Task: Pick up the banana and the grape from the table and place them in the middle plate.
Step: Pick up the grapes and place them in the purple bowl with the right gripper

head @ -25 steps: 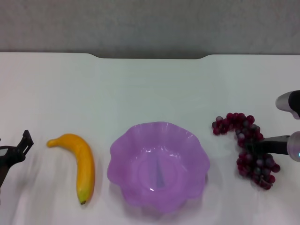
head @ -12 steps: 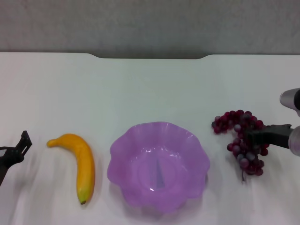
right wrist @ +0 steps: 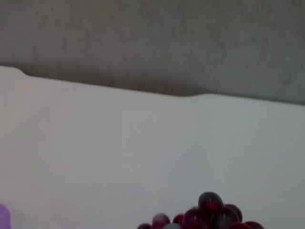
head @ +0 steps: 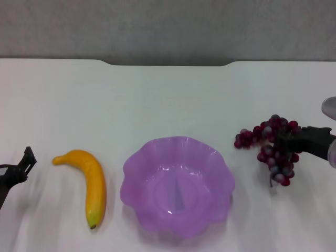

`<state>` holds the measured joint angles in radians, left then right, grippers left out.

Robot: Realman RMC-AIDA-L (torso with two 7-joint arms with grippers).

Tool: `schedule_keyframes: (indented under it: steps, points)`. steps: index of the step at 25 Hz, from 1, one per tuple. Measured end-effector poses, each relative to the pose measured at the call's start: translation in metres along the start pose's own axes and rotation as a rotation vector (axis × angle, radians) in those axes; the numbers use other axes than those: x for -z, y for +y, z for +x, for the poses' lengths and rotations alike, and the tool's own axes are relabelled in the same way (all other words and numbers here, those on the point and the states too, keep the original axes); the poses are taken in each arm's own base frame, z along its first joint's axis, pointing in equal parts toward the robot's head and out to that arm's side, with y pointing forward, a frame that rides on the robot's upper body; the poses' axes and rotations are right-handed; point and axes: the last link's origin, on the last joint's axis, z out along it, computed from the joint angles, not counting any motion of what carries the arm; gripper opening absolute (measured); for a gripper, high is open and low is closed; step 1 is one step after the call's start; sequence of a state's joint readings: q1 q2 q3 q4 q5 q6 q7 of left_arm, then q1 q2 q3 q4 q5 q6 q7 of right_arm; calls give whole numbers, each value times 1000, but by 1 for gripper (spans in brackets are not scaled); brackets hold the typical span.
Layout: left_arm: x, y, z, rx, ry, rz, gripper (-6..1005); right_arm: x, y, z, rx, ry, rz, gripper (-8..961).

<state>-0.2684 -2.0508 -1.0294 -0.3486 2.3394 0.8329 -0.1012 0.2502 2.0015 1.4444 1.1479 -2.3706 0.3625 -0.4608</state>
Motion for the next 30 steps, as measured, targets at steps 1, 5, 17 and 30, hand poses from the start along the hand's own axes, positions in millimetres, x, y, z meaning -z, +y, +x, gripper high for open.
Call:
schedule_keyframes:
  steps: [1,5,17,30]
  points:
    - [0,0,0,0,0,0,862,0,0,0,0,0,0,396]
    - [-1,0,0,-2,0,-2,863,6,2,-8,41,-52,7,396]
    - [-1,0,0,-3,-2,-1,861,23,30,-58,231,-239,-26,393]
    - [0,-2,-1,-2,-7,7,862,48,102,-85,439,-401,-164,383]
